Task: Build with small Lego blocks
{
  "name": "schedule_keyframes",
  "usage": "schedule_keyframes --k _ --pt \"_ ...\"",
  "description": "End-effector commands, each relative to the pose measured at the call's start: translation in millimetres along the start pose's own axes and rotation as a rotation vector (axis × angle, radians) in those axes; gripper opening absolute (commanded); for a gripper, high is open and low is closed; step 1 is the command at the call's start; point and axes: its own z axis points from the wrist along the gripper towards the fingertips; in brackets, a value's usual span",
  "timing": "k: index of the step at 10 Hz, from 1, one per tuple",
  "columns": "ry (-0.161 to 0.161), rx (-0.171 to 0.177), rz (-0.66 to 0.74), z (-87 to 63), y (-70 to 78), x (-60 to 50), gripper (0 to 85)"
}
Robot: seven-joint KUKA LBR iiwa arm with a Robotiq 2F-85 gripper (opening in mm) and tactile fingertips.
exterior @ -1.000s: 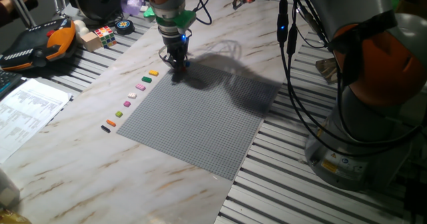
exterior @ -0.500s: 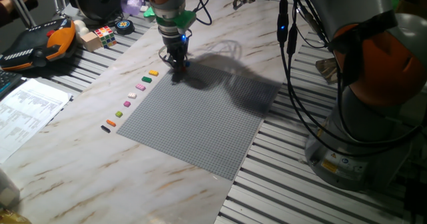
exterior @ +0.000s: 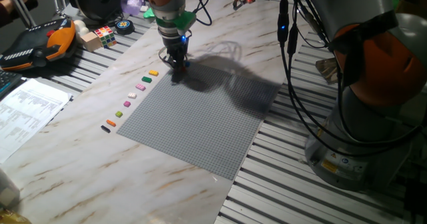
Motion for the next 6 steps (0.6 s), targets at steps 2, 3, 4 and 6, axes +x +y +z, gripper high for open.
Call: schedule_keyframes --k 2,3,4,6 --pt "-0.011 -0.006 0.017 0.8 0.3 0.5 23.0" --pt "-0.018 -0.008 0.026 0.8 0.2 0.5 37.0" --pt "-0.020 -0.008 0.031 0.9 0.4 0.5 40.7" --pt "-0.022 -0.008 0.034 0.9 0.2 0.4 40.3"
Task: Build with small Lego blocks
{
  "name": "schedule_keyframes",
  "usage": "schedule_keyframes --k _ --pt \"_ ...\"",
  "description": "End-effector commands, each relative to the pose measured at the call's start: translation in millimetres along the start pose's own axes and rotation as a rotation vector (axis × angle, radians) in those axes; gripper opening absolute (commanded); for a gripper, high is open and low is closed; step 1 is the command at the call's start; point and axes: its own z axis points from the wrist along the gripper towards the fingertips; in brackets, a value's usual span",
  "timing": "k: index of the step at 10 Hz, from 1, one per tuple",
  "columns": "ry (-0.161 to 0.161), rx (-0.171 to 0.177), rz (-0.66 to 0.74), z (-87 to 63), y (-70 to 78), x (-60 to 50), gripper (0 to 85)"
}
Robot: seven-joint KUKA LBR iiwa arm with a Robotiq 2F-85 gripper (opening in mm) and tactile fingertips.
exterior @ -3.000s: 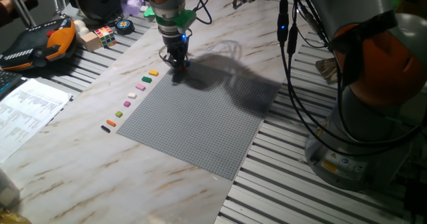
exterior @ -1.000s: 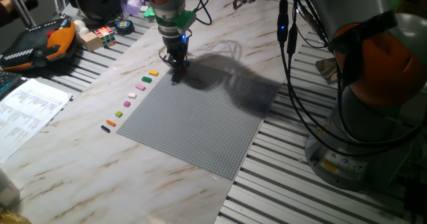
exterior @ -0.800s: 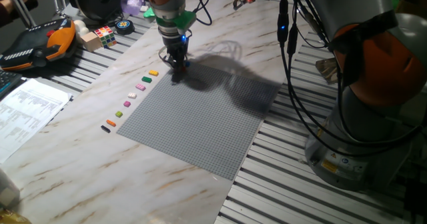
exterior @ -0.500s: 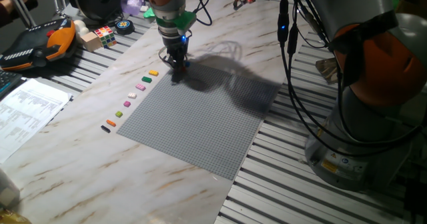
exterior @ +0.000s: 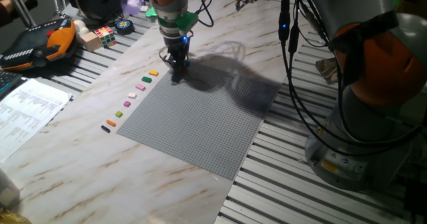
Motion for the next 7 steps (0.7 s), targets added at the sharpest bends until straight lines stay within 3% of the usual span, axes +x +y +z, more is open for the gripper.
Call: schedule_keyframes --k 1,7 --pt "0.000 -0.001 0.000 -0.4 0.2 0.1 40.3" --pt "0.005 0.005 -0.002 -6.0 0.1 -0.4 39.7"
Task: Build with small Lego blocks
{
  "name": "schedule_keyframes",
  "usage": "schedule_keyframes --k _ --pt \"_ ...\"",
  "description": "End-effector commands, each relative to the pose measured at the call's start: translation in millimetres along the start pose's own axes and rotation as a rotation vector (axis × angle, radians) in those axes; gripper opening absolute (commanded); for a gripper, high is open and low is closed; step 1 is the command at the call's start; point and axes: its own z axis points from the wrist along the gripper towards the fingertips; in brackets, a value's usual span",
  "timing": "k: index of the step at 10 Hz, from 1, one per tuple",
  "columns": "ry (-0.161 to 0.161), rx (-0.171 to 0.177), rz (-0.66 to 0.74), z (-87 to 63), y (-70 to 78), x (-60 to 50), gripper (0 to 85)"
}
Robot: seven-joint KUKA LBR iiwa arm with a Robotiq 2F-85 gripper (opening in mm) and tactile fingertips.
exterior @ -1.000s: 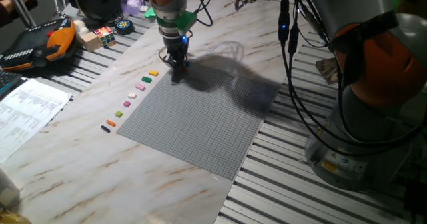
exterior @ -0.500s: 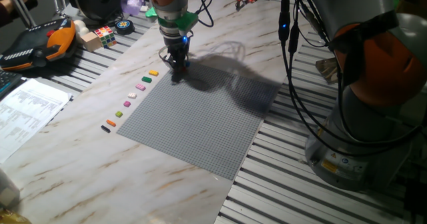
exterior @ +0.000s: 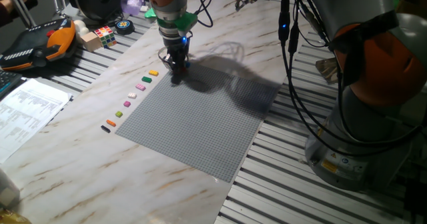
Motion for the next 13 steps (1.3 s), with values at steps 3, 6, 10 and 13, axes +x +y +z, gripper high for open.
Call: schedule_keyframes --k 3,6,10,13 --pt "0.005 -0.004 0.002 -3.6 -2.0 -2.4 37.0" --pt "0.011 -0.006 0.000 -7.1 -1.7 -2.5 34.7" --pt "0.026 -0.005 -0.008 -15.4 -0.9 -2.7 28.3" --pt "0.034 -0.012 -0.027 -16.2 -0.8 -2.0 0.7"
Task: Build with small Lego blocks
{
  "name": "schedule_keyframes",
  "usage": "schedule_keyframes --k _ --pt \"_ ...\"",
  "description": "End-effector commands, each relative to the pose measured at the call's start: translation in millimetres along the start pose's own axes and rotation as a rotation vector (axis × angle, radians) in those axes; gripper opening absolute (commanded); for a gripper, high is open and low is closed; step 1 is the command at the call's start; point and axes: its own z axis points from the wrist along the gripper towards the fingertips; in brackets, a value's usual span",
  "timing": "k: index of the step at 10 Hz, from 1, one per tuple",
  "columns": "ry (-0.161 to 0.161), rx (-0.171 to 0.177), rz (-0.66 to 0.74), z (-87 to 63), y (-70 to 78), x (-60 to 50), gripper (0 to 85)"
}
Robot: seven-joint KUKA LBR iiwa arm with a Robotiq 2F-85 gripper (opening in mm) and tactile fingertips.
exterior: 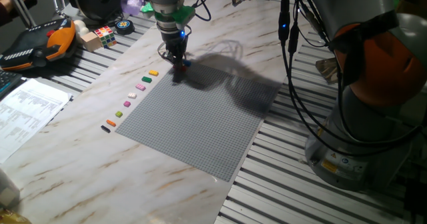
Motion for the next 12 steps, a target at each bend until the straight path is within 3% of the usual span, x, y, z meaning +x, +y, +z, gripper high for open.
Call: schedule_keyframes --k 1,12 --pt "-0.002 -0.002 0.000 0.2 0.0 -0.1 0.7" --pt "-0.007 -0.032 -0.007 14.0 1.1 -2.3 0.7"
